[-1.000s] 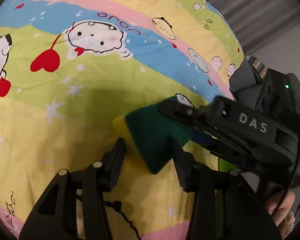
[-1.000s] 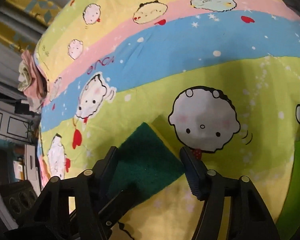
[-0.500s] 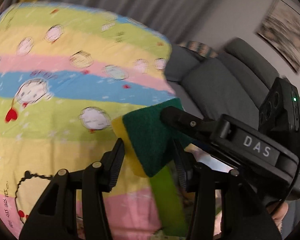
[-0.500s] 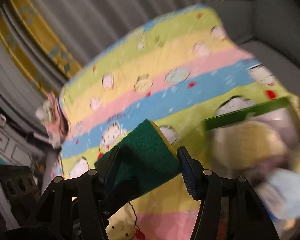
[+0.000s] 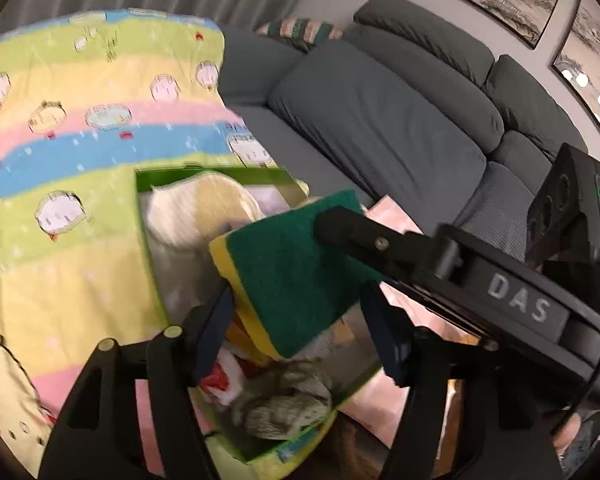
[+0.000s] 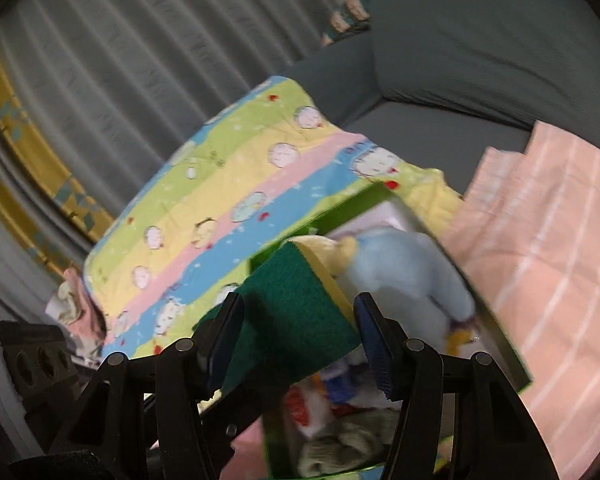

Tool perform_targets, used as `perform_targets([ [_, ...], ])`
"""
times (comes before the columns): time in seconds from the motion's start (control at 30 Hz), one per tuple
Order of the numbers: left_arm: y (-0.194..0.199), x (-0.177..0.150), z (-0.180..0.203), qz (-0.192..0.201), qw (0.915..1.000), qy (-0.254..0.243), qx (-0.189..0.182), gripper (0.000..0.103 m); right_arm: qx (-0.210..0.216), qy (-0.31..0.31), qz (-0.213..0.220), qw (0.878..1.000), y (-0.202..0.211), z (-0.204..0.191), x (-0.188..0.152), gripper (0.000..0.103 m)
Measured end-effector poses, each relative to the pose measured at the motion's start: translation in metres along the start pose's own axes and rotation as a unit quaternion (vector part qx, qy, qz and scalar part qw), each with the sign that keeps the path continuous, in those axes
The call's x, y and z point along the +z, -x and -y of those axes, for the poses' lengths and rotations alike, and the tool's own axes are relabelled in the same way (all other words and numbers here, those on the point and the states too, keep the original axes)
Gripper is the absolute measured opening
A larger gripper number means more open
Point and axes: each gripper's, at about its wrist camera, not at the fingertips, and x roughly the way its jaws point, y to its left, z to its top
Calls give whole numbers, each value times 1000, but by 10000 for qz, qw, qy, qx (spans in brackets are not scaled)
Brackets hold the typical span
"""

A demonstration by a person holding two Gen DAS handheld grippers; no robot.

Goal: Organize soft objects

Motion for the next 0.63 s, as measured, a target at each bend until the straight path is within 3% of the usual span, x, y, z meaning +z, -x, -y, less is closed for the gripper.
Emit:
perform_targets([
  [0.07,-5,-3,4,-189,9998,50,71,79,-139,-83,-22,9999,-4,8,-2,60],
  [0.13,-5,-5,5,-234,9994,9,270,81,-93,-170,-126,9997,-8,13,-3,66],
  [0.2,0,-5,6,-197,9991,-18,379,82,-73,-189,-121,9997,-6,18,-6,84],
  [0.37,16,-5,8,-151,9973,-99,706,84,-398,-245,148,9988,11,21,-11,87],
  [0.63,43,-5,9,103,9974,-91,704,84,-659,-293,583,9957,43,16,-20,93],
])
